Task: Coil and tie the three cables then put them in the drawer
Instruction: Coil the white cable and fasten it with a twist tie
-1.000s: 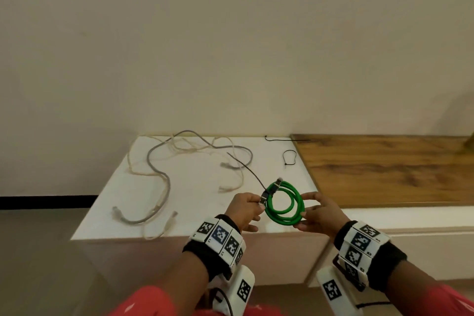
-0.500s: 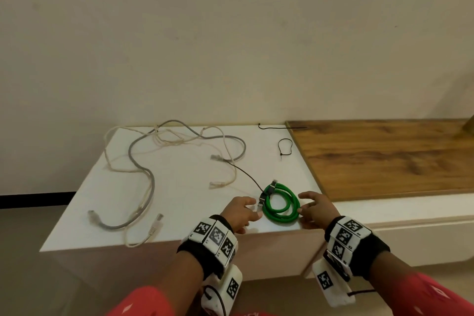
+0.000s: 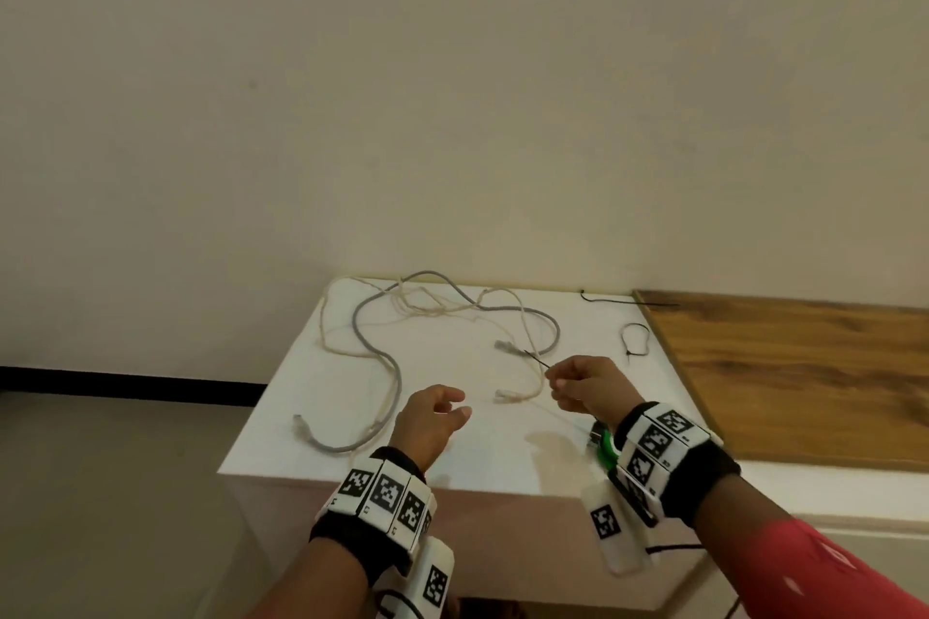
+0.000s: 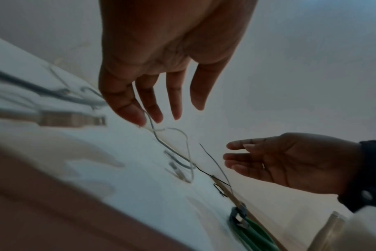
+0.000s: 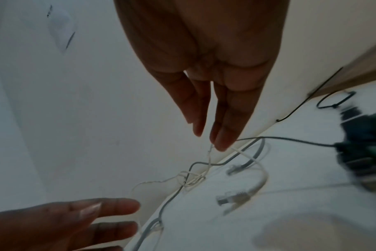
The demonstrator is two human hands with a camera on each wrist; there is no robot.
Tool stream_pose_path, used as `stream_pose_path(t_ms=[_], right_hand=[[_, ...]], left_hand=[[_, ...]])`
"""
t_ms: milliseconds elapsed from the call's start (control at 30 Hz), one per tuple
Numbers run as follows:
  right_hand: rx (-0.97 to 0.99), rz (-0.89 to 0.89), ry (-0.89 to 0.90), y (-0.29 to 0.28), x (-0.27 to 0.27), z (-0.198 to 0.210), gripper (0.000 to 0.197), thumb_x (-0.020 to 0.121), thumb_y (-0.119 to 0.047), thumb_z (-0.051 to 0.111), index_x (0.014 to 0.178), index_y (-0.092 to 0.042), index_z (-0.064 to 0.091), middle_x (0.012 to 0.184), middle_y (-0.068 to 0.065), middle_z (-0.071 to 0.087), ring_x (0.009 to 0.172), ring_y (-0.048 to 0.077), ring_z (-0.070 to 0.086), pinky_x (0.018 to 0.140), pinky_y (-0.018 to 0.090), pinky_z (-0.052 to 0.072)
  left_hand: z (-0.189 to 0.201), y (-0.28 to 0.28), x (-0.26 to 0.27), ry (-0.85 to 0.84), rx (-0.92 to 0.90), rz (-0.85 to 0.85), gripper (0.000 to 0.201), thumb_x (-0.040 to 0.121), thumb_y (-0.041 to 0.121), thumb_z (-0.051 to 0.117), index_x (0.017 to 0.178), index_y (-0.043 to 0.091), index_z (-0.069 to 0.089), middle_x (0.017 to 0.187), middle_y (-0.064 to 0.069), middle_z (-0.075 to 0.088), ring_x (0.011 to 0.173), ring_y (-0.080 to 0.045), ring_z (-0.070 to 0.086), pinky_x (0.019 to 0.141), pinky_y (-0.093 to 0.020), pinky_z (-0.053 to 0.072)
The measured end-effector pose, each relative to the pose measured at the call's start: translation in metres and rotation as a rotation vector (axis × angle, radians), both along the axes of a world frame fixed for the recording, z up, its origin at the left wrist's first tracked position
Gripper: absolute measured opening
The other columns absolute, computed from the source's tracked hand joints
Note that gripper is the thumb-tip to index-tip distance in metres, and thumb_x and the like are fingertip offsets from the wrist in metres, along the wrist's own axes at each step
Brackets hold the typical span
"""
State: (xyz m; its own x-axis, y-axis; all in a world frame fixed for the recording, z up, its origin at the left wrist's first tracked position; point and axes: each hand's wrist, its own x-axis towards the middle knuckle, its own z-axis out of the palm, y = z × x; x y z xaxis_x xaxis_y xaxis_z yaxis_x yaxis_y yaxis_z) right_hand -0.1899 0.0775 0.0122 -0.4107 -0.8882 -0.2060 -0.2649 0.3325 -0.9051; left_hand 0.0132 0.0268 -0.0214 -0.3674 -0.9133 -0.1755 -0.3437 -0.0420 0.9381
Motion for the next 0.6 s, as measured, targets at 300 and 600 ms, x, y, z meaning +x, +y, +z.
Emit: stream_pose_path(t_ms=[300, 600], right_hand=[[0.159, -0.003, 0.415, -0.078, 0.025, -0.038, 0.035, 0.085, -0.001, 0.049, 0.119, -0.006, 0.057, 0.131, 0.012, 0.055, 0.125, 0.028, 0.046, 0.085, 0.018, 0.033], [0.23, -0.006, 0.549, -0.105, 0.015, -0.04, 0.029, 0.086, -0.005, 0.051, 0.113, 0.001, 0.061, 0.121, 0.018, 0.061, 0.114, 0.032, 0.055, 0.079, 0.028, 0.044]], left_hand=[[-0.016, -0.037, 0.066, -0.085, -0.035, 0.101, 0.007, 0.085, 0.015, 0.061, 0.091, 0.018, 0.059, 0.121, -0.009, 0.059, 0.107, -0.023, 0.055, 0.097, -0.034, 0.044], [-0.033, -0.05, 0.089, -0.072, 0.009, 0.091, 0.013, 0.087, 0.015, 0.059, 0.1, 0.014, 0.061, 0.122, -0.007, 0.056, 0.114, -0.019, 0.051, 0.099, -0.03, 0.041]])
